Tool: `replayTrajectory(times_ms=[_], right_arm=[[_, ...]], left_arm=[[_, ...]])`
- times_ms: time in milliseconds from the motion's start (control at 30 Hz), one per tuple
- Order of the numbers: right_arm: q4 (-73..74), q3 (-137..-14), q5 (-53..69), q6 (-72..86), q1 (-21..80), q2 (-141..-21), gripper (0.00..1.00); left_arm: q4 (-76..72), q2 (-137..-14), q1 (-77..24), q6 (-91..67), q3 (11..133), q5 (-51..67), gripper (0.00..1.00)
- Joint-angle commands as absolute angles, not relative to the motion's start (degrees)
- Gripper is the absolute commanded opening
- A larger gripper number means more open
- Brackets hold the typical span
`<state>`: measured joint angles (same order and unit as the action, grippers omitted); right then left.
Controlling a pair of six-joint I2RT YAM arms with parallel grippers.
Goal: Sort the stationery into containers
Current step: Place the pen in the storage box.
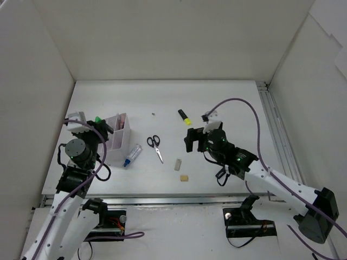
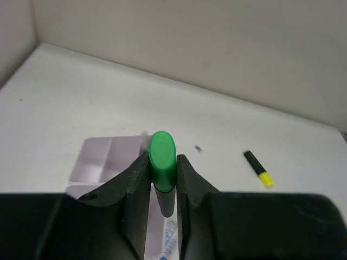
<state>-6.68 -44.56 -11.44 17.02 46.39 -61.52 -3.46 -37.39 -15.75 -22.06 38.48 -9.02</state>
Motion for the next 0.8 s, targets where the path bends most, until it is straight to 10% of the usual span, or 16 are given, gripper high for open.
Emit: replayTrajectory(times_ms=[0, 767], right_arm=[[-7.6, -39.4, -25.5, 27.8, 44.4, -54.9, 0.98], [17.8, -33.7, -30.4, 49.7, 31.4, -52.8, 0.98]], left_arm=[[-4.6, -36.2, -11.9, -19.9, 36.4, -12.9, 0.00], [-13.1, -45.0, -7.6, -23.3, 27.9, 2.3, 0.00]])
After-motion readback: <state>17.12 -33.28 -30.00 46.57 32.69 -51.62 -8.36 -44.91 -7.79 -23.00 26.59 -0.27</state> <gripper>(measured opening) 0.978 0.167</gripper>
